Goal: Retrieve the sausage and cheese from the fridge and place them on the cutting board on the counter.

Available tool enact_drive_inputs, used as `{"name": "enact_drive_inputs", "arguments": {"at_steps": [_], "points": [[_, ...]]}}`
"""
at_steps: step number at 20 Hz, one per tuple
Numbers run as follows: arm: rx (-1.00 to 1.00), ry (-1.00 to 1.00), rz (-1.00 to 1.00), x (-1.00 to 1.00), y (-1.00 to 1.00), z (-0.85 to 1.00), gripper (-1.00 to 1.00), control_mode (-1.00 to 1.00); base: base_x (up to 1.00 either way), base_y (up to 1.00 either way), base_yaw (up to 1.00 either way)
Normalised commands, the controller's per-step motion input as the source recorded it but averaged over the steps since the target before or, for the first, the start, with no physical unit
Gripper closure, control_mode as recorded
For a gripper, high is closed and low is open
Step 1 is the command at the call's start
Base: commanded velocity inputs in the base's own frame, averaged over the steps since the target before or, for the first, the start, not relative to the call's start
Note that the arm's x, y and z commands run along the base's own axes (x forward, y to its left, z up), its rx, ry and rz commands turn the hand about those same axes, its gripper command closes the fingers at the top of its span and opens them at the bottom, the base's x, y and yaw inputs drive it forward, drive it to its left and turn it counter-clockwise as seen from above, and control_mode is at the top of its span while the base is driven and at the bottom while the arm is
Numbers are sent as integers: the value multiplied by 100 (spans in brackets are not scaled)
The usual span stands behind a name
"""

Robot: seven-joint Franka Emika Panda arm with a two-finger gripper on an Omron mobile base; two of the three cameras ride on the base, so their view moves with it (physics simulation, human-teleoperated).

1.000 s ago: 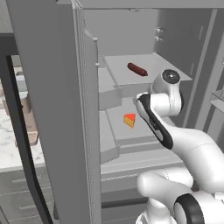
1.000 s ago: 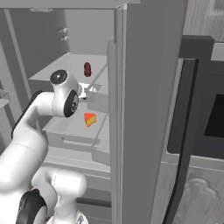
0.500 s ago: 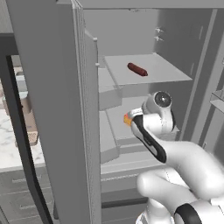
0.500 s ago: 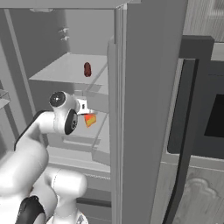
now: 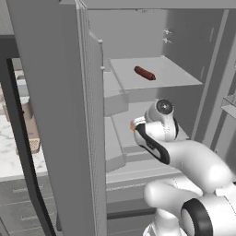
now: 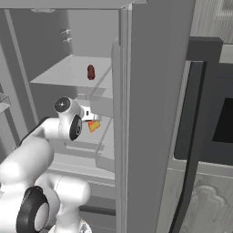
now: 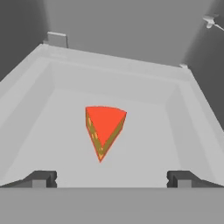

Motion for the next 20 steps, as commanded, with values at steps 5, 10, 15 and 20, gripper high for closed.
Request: {"name": "enact_drive_inputs", "arguments": {"at_steps": [5, 10, 15, 20], "points": [[0, 1, 0, 17, 3, -24, -100, -100, 0, 0, 0], [0, 0, 0, 18, 0, -30, -100, -100, 0, 0, 0], [0, 0, 0, 18, 0, -19, -100, -100, 0, 0, 0], [0, 2, 0, 26, 7, -15, -100, -100, 0, 0, 0]]}}
